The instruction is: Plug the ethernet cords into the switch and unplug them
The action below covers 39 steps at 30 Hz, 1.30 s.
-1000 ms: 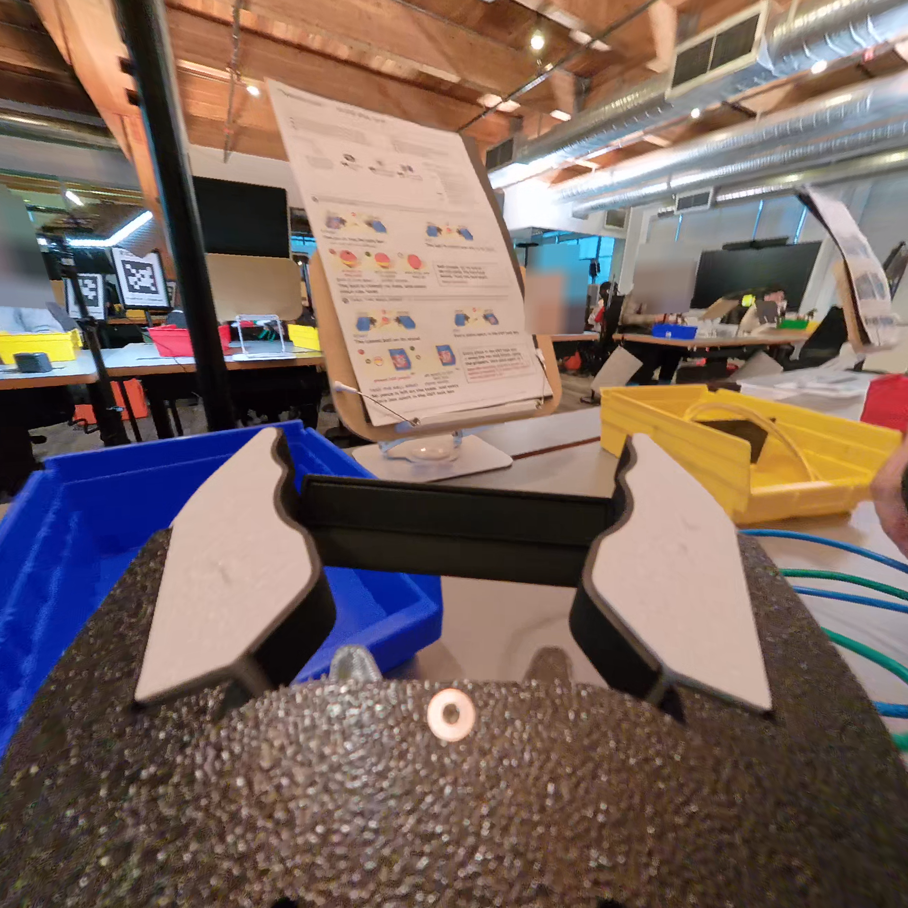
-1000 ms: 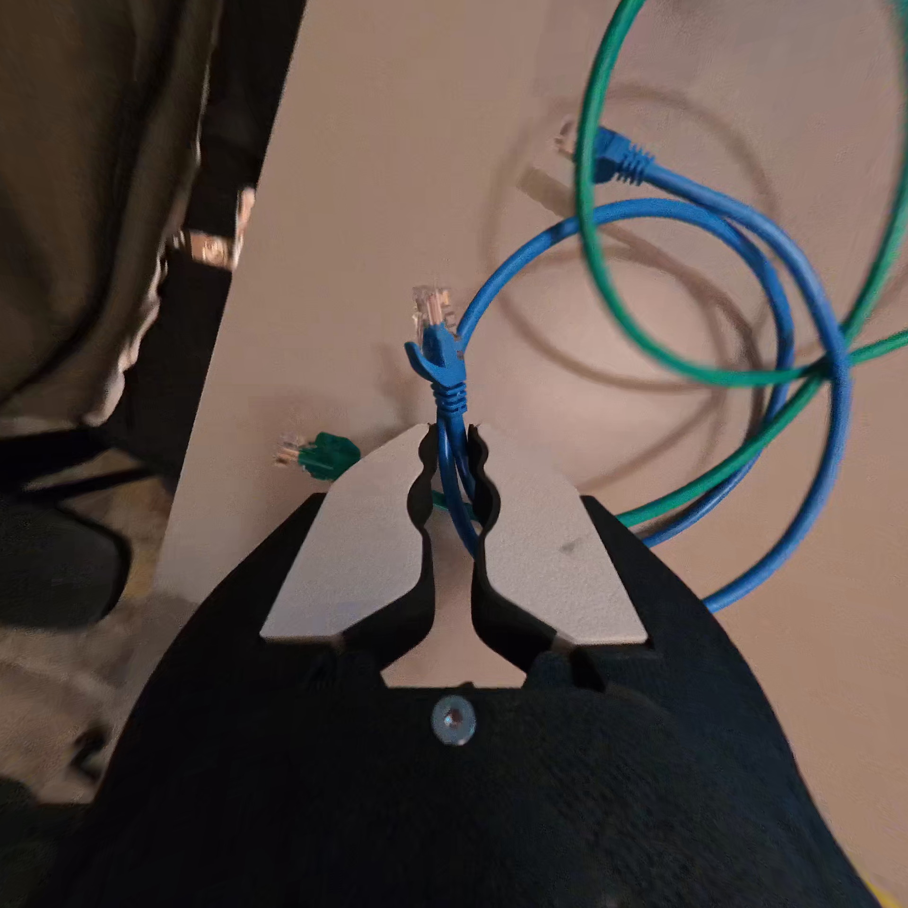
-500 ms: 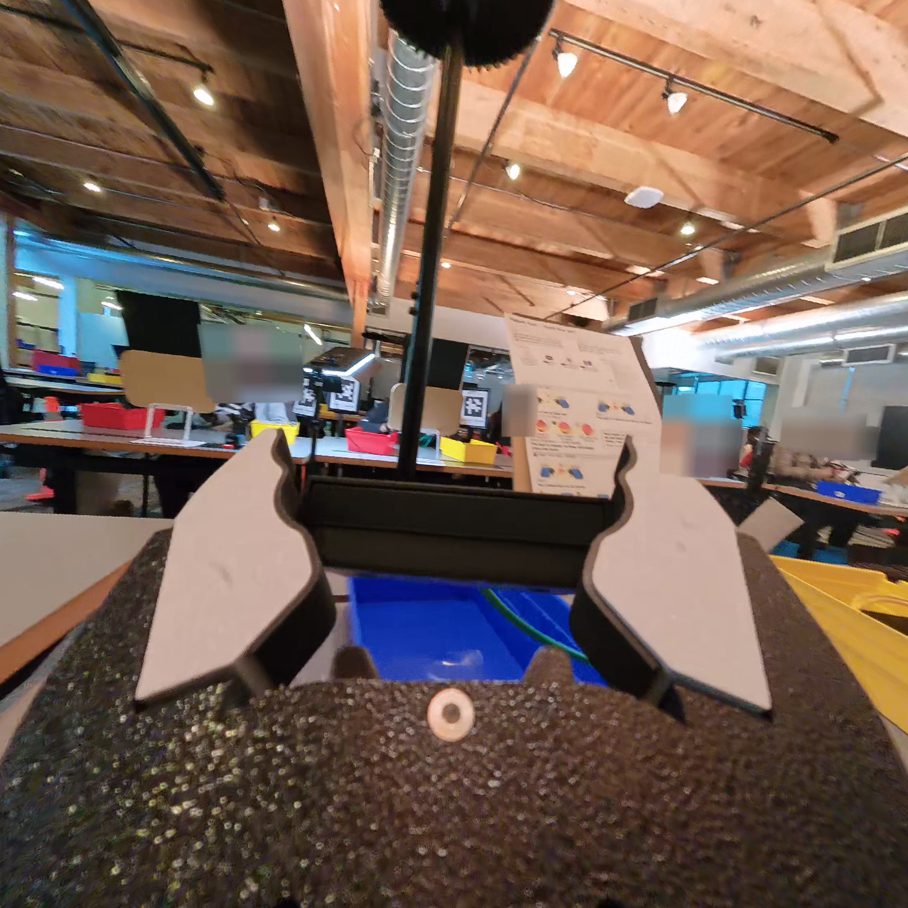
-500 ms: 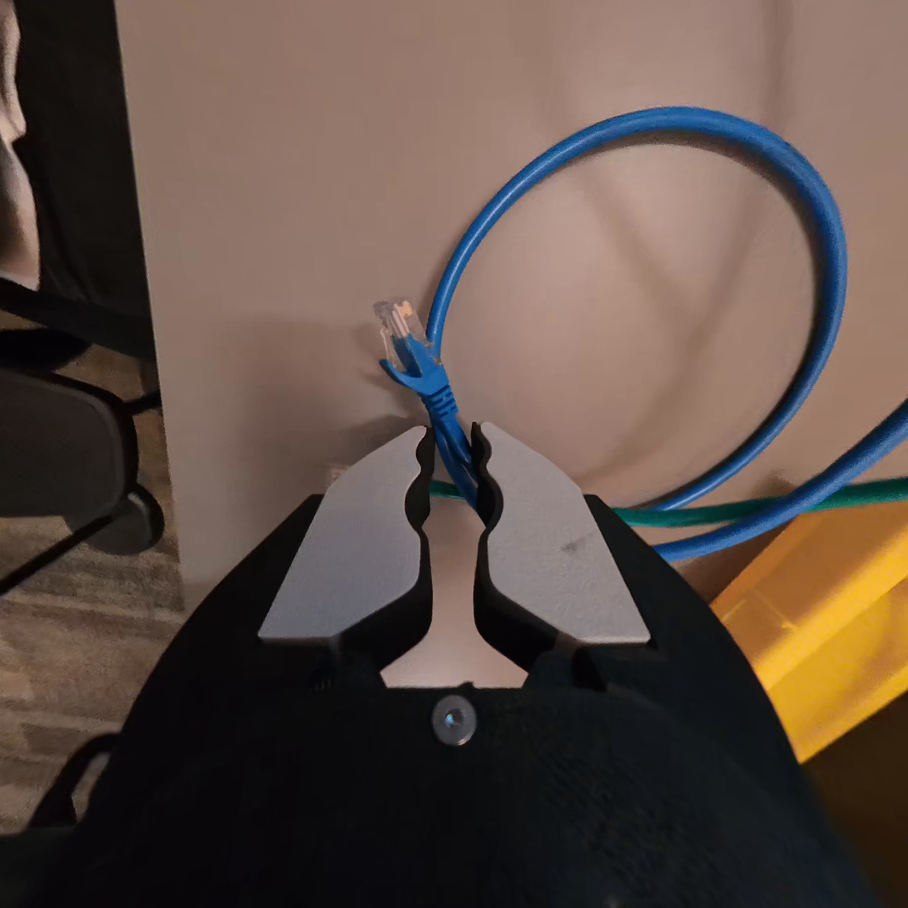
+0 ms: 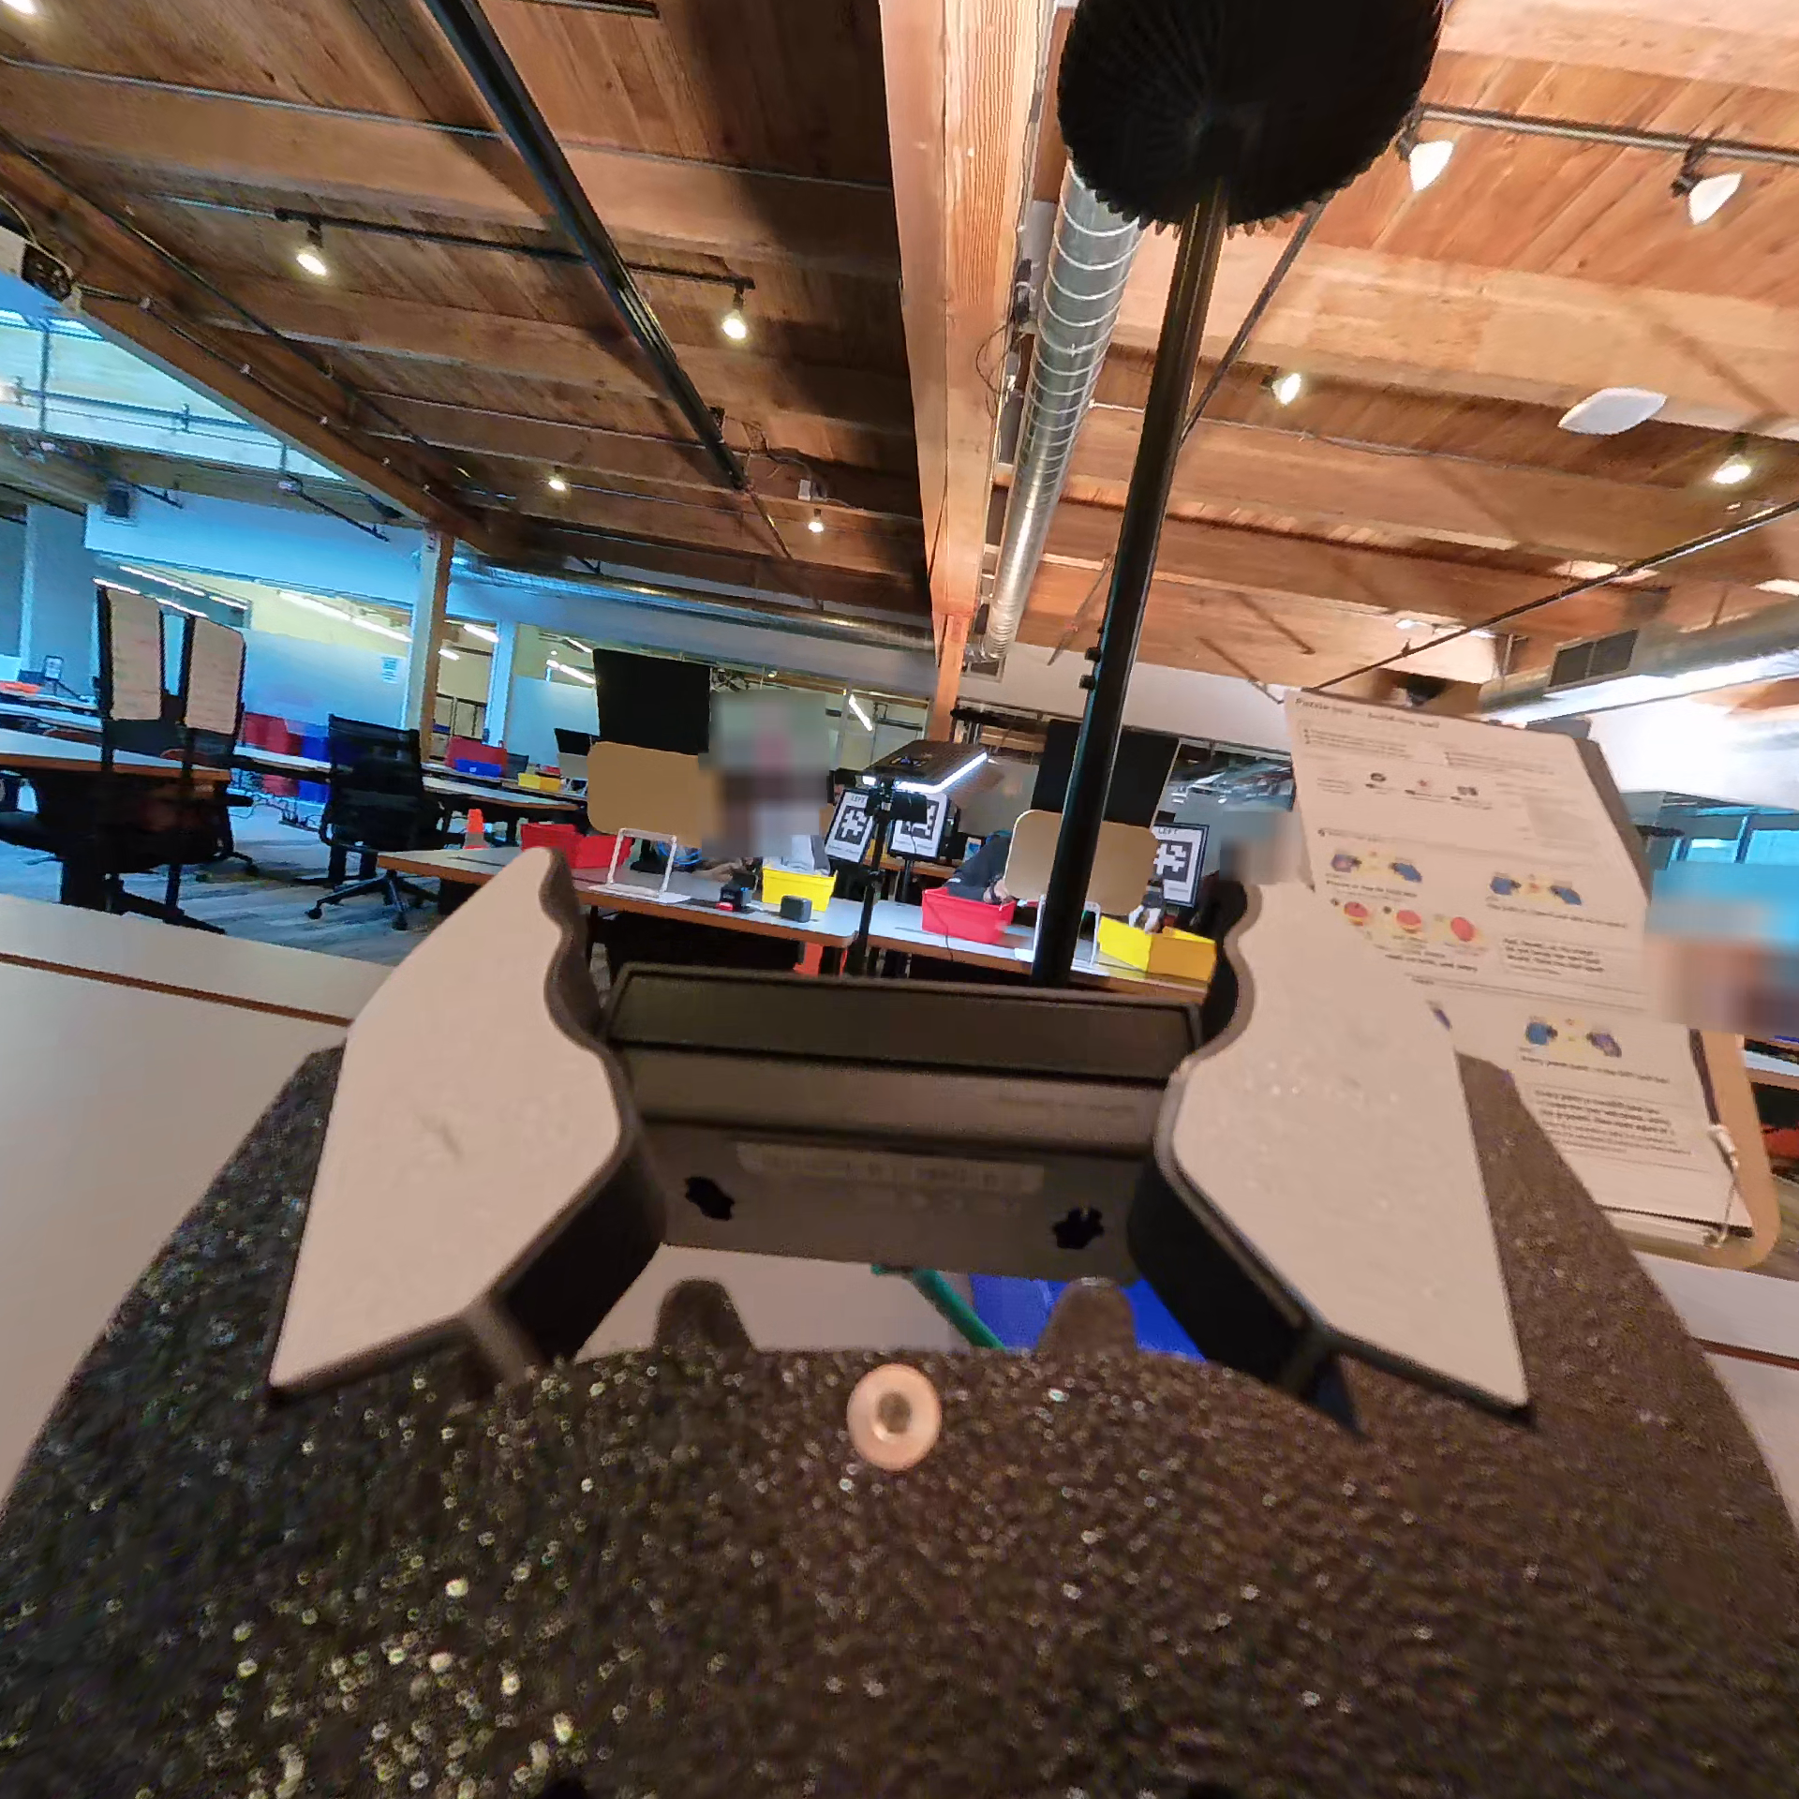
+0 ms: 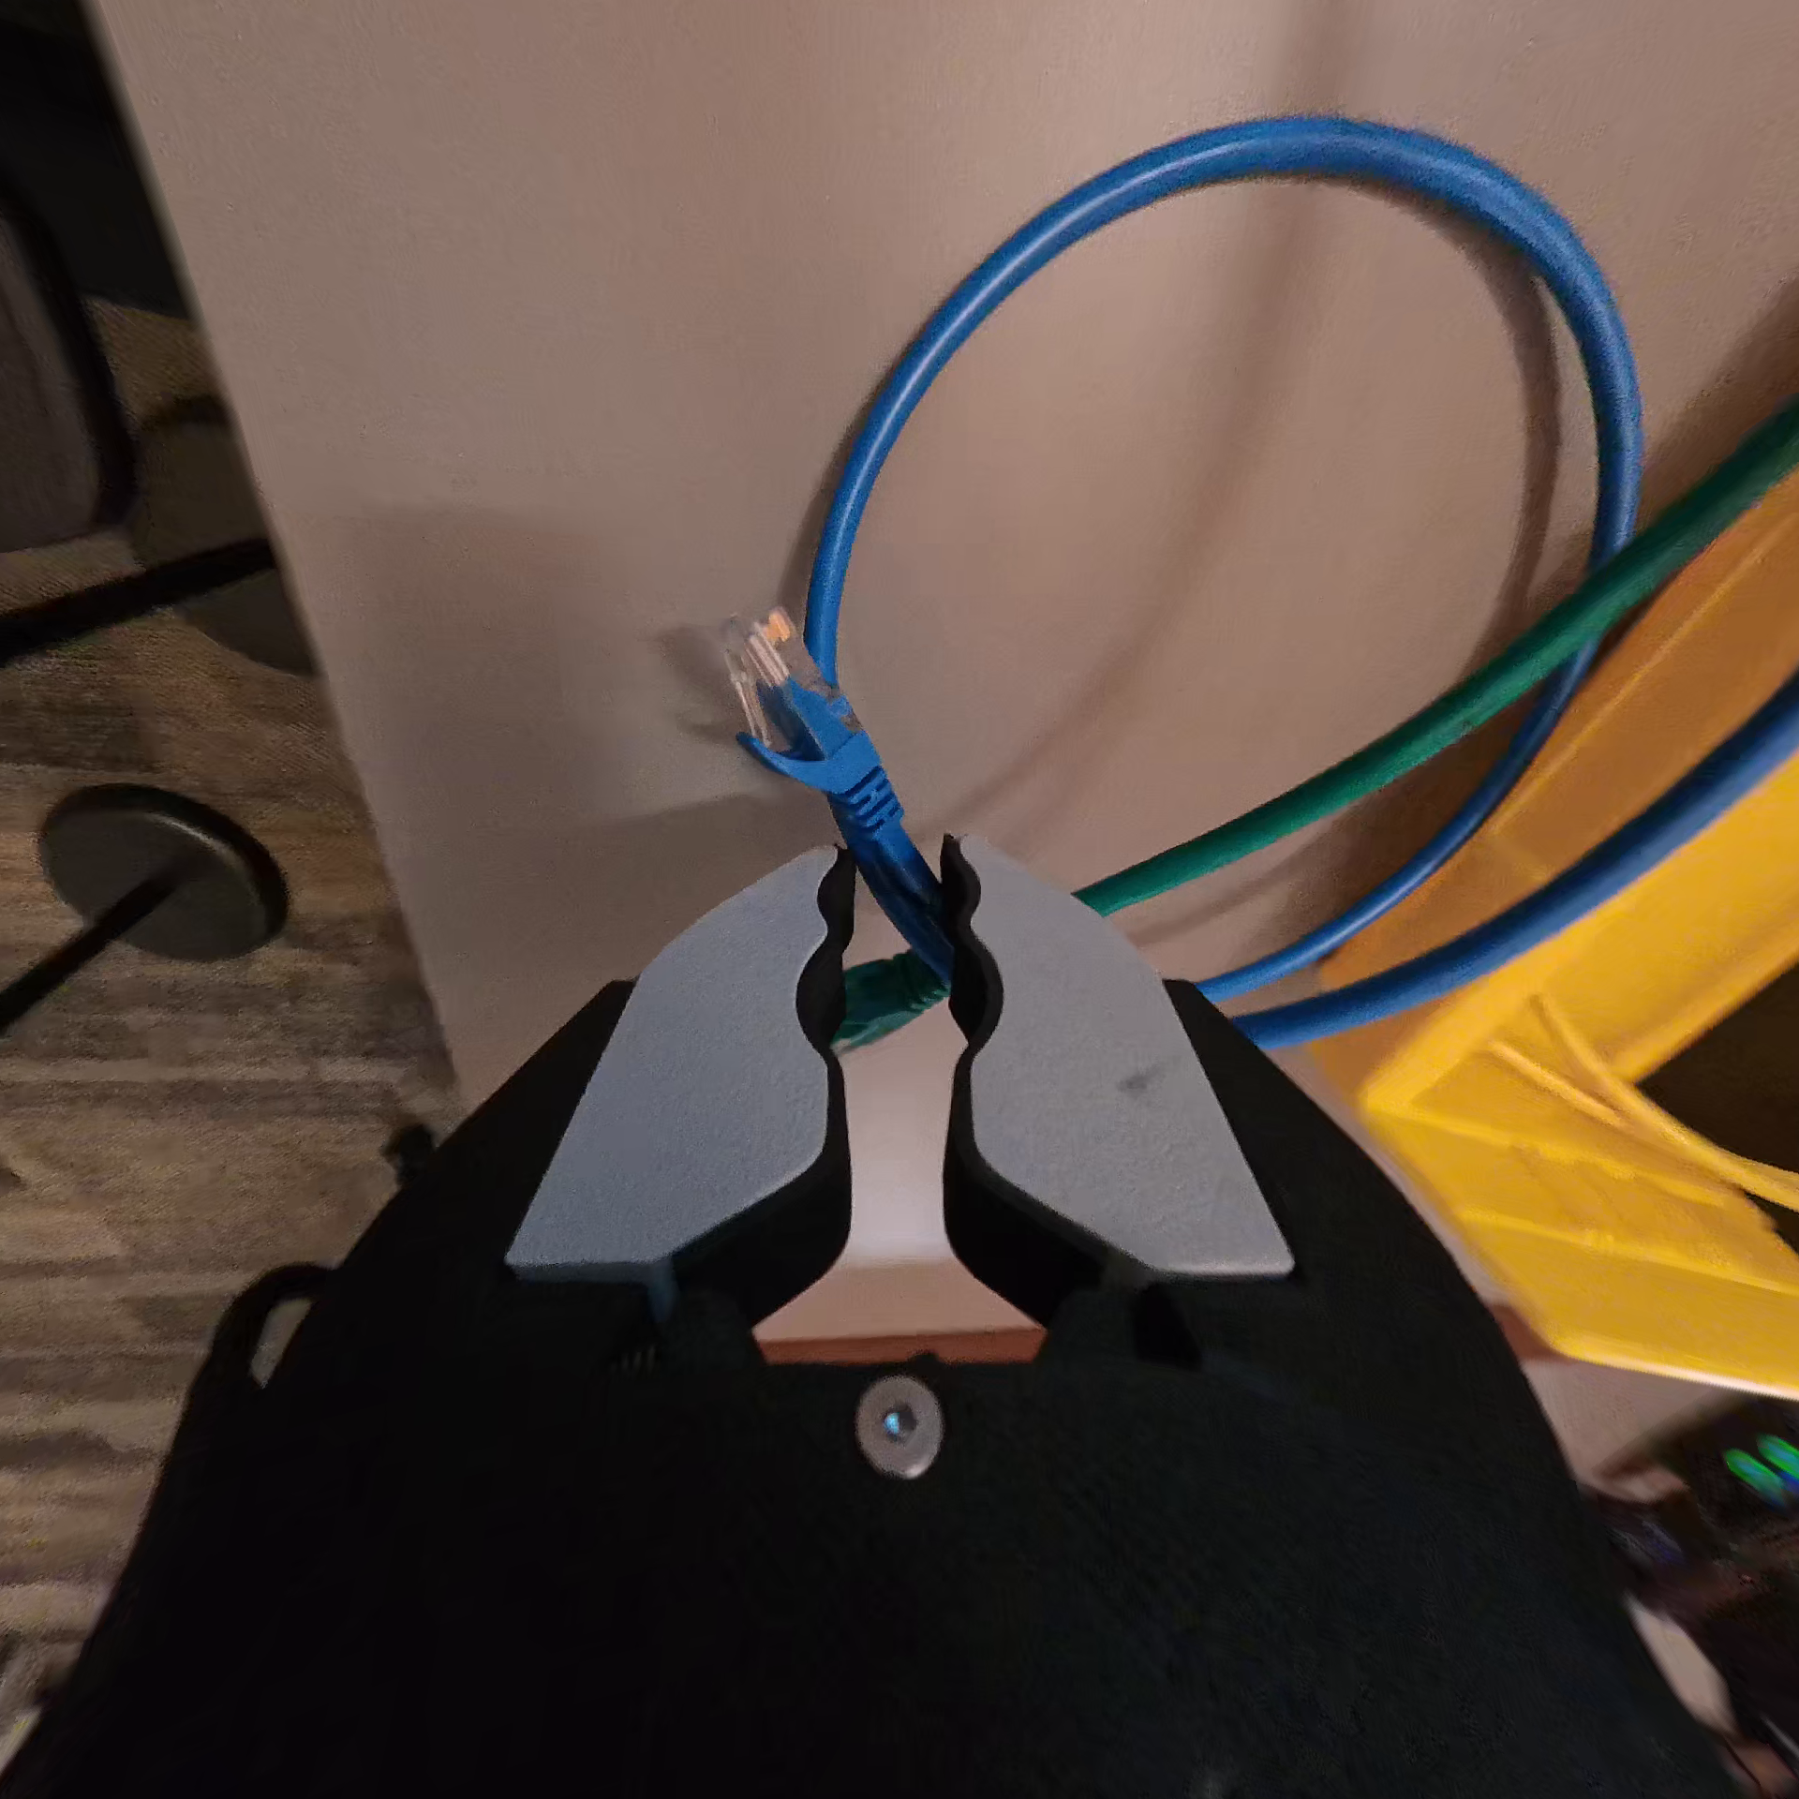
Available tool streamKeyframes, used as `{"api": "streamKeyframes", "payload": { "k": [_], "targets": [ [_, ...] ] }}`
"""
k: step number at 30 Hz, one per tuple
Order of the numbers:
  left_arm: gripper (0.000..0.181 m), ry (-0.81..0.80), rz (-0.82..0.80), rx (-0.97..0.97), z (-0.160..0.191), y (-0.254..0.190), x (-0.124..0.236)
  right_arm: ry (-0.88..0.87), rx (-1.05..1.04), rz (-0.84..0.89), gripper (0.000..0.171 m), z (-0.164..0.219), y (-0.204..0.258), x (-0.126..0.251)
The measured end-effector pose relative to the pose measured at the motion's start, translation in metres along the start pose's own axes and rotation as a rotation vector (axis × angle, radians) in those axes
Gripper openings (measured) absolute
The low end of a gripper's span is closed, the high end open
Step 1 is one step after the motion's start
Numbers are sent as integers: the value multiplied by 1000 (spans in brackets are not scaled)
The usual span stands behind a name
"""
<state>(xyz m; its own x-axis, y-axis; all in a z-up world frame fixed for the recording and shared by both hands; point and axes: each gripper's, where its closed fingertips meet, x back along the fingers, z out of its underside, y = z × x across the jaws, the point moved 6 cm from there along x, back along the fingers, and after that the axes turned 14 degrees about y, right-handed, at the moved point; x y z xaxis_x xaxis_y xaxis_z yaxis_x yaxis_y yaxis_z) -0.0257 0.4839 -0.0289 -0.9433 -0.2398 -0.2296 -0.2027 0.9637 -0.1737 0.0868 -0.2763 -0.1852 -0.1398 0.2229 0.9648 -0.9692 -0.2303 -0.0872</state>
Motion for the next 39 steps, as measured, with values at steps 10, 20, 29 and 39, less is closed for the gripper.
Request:
{"api": "streamKeyframes", "payload": {
  "k": [10,20,29,39],
  "targets": [
    [121,36,-2,-66,6,-6,-3,112,-89,20,11,61,24,-31],
    [121,128,322,-213,16,-111,-25,-382,-244,131,6,31,17,54],
    [121,147,773,-204,18,-242,-6,-838,-540,376,6,45,-18,162],
    [121,346,1005,-273,108,-334,-4,-489,-616,688,6,21,-101,158]
  ]
}}
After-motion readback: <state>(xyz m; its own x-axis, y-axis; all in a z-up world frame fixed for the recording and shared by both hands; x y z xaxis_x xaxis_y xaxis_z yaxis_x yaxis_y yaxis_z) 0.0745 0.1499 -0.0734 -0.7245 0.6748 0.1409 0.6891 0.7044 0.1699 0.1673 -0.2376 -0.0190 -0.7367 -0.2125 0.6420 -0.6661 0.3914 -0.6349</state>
